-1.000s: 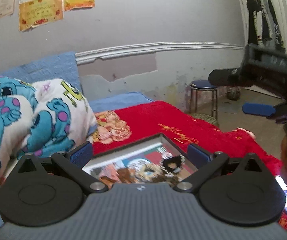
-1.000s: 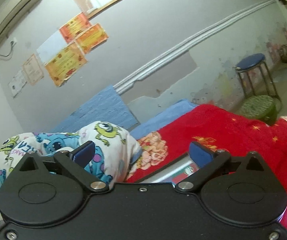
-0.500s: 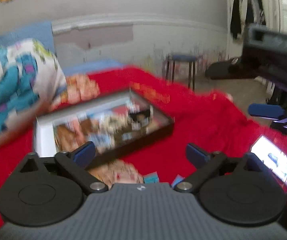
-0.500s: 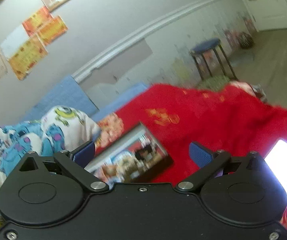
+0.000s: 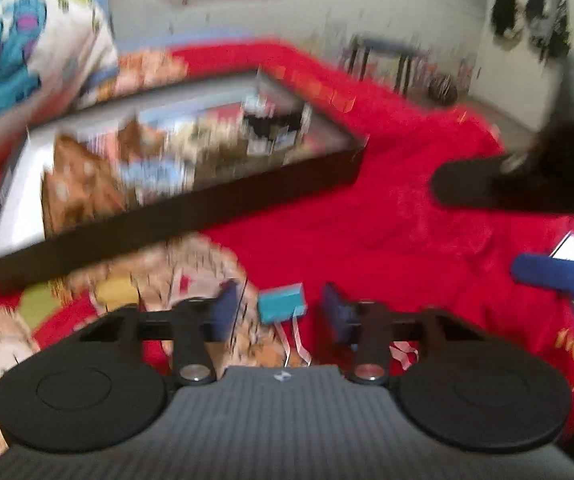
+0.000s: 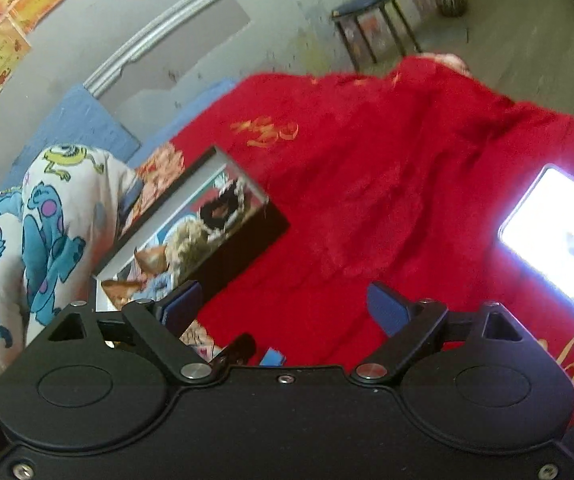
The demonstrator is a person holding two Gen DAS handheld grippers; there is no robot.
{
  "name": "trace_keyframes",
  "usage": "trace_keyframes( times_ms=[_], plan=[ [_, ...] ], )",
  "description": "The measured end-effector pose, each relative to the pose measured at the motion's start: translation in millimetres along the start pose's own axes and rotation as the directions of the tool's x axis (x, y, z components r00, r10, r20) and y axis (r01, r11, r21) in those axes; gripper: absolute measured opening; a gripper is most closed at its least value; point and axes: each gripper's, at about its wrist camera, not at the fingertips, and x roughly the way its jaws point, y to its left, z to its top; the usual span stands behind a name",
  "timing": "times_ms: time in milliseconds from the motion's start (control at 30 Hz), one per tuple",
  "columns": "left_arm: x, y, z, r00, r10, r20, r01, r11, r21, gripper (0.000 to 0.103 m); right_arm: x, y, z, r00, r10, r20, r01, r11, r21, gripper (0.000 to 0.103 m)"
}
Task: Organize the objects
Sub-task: 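Grasp a blue binder clip with the left tool while the right tool grasps another clip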
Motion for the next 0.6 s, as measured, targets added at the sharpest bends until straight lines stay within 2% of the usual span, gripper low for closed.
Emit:
trace_keyframes(
  times_ms=[167,333,467,600],
  plan=[
    [-8.0,6.2,-4.2,1.000,0.023,0.014,-0.023,1.000,-0.017,0.031,6.4,2.3,-3.4,0.999,-0.008,-0.032,0.008,1.000,0.000,0.090],
    [-37.7,18.0,-7.8,0.991,0.130,0.014,-0.130,0.991,-0.016,0.030,6.3,9.6,-8.4,0.998,-0.001,-0.065,0.000,1.000,-0.013,0.090],
    [-66.8,30.4,-17.6,0.971,0.238,0.029,-0.238,0.971,-0.016,0.031,10.9,20.4,-19.6,0.995,0.001,-0.103,-0.006,0.999,-0.049,0.089],
    [-70.3,44.9,-21.2,0.953,0.302,0.002,-0.301,0.951,-0.073,0.031,24.4,28.7,-35.0,0.988,-0.017,-0.152,0.004,0.996,-0.090,0.080]
  ],
)
